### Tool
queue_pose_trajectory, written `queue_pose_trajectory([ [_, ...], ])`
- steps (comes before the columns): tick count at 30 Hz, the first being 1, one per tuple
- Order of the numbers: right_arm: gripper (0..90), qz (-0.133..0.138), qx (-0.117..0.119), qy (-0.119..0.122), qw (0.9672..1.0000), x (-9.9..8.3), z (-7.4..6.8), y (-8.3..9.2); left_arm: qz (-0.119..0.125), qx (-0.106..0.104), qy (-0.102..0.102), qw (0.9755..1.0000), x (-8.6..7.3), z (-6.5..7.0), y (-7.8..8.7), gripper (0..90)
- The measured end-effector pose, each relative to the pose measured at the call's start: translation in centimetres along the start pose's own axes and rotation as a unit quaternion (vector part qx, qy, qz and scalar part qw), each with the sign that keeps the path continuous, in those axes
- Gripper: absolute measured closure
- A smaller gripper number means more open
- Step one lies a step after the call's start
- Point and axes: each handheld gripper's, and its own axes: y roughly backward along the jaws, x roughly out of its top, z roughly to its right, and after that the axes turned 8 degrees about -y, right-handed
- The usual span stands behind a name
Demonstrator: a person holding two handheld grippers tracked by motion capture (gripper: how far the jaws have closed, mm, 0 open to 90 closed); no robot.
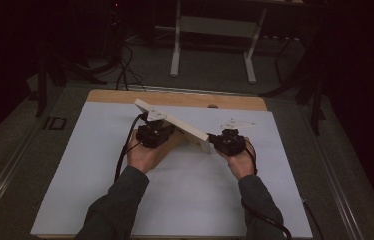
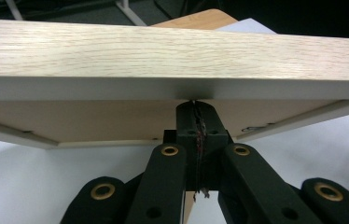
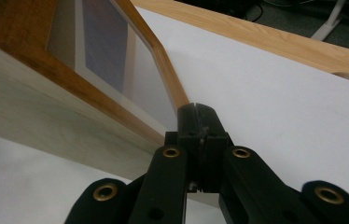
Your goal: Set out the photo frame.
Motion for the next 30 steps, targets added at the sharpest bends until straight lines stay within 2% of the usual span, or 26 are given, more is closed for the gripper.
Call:
queue_pose_trajectory([
  [13,89.7,0.004,0.006,0.006,1.0,-0.2,-0.4,0.2,-0.008,-0.009,-0.009,0.9999,0.1,1.1,-0.4,90.0],
  [21,89.7,0.005,0.01,0.008,0.9999,-0.5,-0.6,0.4,-0.002,-0.02,-0.011,0.9997,-0.1,1.9,-0.6,90.0],
  [30,89.7,0.006,0.015,0.015,0.9998,-0.7,-0.8,0.7,-0.001,-0.023,-0.011,0.9997,-0.1,2.0,-0.6,90.0],
])
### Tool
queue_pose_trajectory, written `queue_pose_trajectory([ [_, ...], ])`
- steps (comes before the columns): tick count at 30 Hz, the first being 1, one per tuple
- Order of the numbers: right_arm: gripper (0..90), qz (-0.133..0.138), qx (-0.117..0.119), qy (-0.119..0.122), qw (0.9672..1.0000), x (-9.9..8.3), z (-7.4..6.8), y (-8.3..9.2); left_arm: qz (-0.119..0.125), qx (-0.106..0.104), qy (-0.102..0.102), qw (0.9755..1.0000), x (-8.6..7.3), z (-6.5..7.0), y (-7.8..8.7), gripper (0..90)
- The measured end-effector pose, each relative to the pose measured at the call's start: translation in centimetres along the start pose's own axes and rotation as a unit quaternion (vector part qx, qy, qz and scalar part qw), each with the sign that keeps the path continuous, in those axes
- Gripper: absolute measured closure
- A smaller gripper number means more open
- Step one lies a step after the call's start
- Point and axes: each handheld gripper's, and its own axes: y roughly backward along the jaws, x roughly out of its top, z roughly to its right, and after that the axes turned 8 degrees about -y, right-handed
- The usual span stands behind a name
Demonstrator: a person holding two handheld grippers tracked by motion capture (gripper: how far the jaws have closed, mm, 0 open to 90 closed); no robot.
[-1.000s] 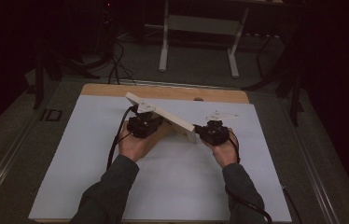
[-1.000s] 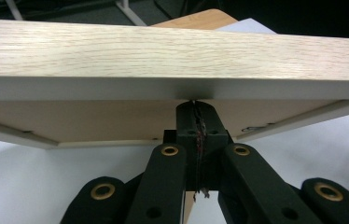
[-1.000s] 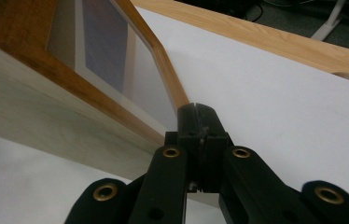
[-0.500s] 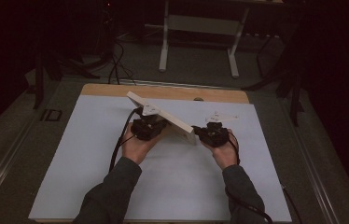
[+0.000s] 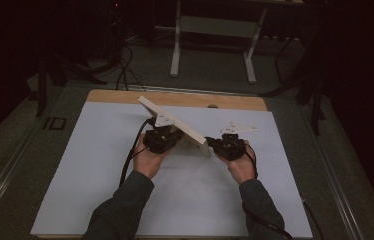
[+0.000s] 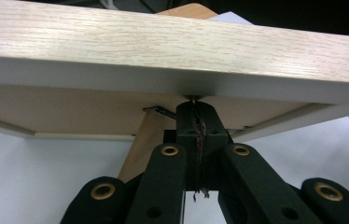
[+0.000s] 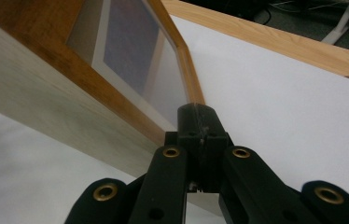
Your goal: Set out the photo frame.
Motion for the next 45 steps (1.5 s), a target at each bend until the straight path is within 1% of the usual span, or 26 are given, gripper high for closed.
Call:
queue_pose_trajectory([
  [6,89.7,-0.002,0.006,0.005,1.0,-0.1,-0.4,0.1,0.002,-0.001,-0.001,1.0,0.0,-0.1,0.0,90.0],
  [10,89.7,-0.004,0.011,0.015,0.9998,-0.2,-0.7,0.1,0.002,0.002,-0.002,1.0,0.0,-0.2,0.0,90.0],
  [15,89.7,-0.005,0.013,0.021,0.9997,-0.2,-1.0,0.1,0.003,0.0,-0.002,1.0,0.0,-0.3,0.0,90.0],
  [23,89.7,-0.01,0.017,0.03,0.9994,-0.2,-1.3,0.0,0.006,-0.003,-0.009,0.9999,-0.1,-0.6,-0.1,90.0],
  [24,89.7,-0.011,0.021,0.034,0.9991,-0.1,-1.5,0.0,0.007,-0.004,-0.008,0.9999,-0.1,-0.8,-0.1,90.0],
  [29,89.7,-0.014,0.024,0.039,0.9988,-0.1,-1.7,-0.1,0.005,-0.006,-0.007,0.9999,-0.1,-0.9,-0.1,90.0],
  [37,89.7,-0.019,0.035,0.051,0.9979,-0.2,-2.4,-0.3,0.004,-0.01,-0.012,0.9999,-0.2,-1.2,0.0,90.0],
  [45,89.7,-0.022,0.041,0.055,0.9974,-0.2,-2.7,-0.3,0.003,-0.018,-0.006,0.9998,-0.2,-1.7,-0.1,90.0],
])
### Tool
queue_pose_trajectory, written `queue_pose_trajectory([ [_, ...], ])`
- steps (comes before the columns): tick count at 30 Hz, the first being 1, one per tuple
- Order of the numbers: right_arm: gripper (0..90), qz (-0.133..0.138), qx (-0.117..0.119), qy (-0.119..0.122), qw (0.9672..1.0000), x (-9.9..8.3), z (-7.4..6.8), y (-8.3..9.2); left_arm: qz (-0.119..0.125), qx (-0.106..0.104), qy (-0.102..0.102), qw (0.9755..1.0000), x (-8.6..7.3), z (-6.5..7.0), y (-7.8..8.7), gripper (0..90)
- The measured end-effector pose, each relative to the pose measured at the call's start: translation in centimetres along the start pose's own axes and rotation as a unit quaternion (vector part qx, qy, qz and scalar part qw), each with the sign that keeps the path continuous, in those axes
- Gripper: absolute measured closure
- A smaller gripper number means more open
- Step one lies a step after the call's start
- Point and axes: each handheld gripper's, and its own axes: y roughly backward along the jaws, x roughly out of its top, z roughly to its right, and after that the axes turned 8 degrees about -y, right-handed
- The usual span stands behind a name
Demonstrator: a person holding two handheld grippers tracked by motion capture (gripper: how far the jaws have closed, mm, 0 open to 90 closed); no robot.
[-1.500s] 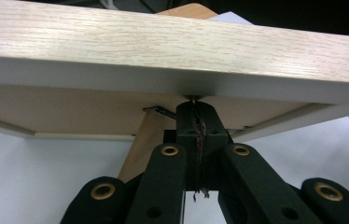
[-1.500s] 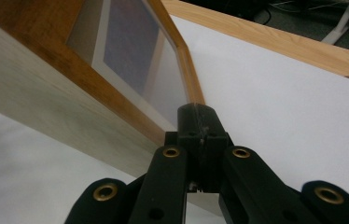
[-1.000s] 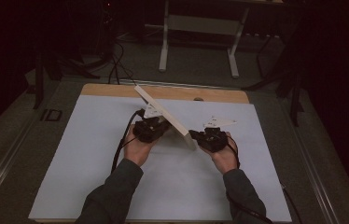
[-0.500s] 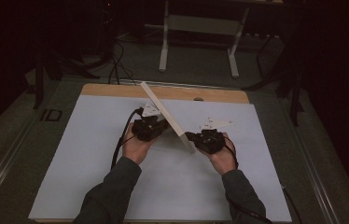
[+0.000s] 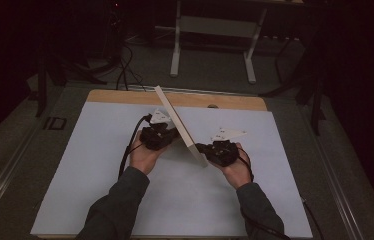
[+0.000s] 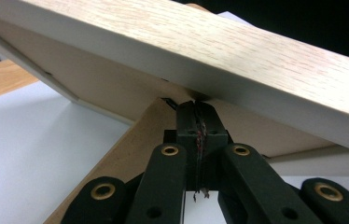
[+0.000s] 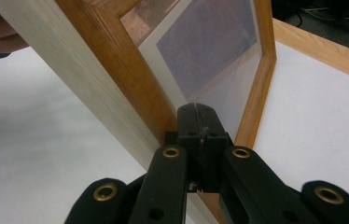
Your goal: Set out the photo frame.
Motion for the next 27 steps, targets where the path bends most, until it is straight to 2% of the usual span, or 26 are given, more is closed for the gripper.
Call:
queue_pose_trajectory([
  [8,89.7,0.001,0.003,0.002,1.0,-0.1,-0.3,-0.1,-0.001,0.0,0.0,1.0,0.0,-0.1,0.0,90.0],
  [12,89.8,0.0,0.007,0.009,0.9999,-0.1,-0.7,-0.1,-0.004,0.007,-0.008,0.9999,0.0,0.3,0.1,90.0],
  [19,89.8,-0.002,0.012,0.013,0.9998,0.0,-0.8,0.0,-0.006,-0.003,-0.022,0.9997,0.0,0.8,0.5,90.0],
  [23,89.8,-0.002,0.012,0.013,0.9998,0.1,-0.9,0.1,-0.01,0.0,-0.043,0.999,-0.1,2.1,0.9,90.0],
  [27,89.8,-0.001,0.013,0.011,0.9998,0.0,-0.9,0.1,-0.014,-0.011,-0.052,0.9985,-0.4,2.8,1.2,90.0],
])
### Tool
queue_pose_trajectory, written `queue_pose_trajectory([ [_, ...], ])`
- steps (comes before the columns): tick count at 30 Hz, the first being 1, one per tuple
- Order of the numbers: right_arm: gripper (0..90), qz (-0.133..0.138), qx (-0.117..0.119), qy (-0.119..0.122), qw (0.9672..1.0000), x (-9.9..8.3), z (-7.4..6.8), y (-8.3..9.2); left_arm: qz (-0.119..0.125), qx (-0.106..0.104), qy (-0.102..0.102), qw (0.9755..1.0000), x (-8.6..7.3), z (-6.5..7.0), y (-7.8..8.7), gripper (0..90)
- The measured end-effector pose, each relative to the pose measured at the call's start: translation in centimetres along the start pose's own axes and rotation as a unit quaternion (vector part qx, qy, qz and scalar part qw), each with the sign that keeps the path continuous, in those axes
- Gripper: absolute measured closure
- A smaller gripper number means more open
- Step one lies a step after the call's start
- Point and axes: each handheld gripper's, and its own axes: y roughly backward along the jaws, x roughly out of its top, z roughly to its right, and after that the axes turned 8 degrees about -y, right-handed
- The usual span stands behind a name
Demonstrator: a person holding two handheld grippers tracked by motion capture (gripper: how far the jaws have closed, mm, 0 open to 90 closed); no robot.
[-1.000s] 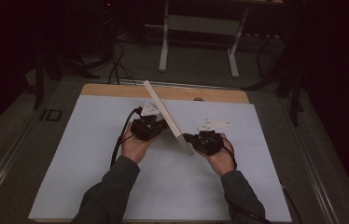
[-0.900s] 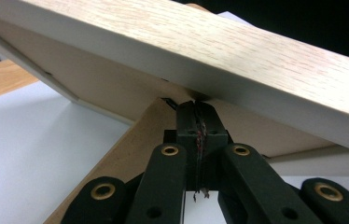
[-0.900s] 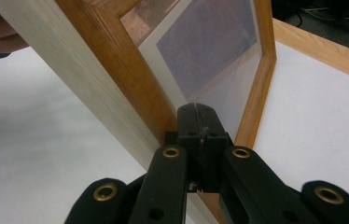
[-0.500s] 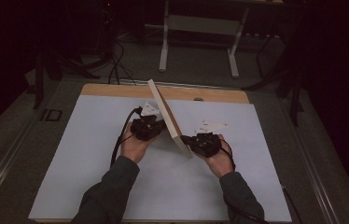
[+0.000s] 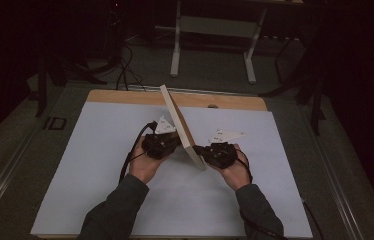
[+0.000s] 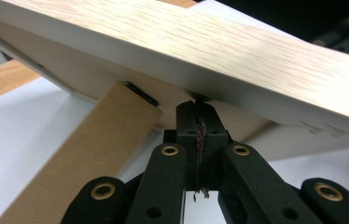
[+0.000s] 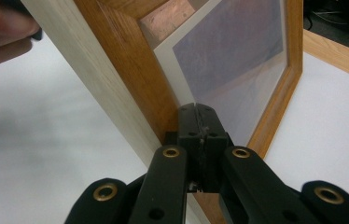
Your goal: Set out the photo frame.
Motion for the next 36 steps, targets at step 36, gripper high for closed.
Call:
queue_pose_trajectory([
  [36,89.8,-0.019,0.035,0.015,0.9991,0.6,-1.0,-0.5,-0.013,-0.016,0.025,0.9995,-0.2,-2.3,-0.4,90.0],
])
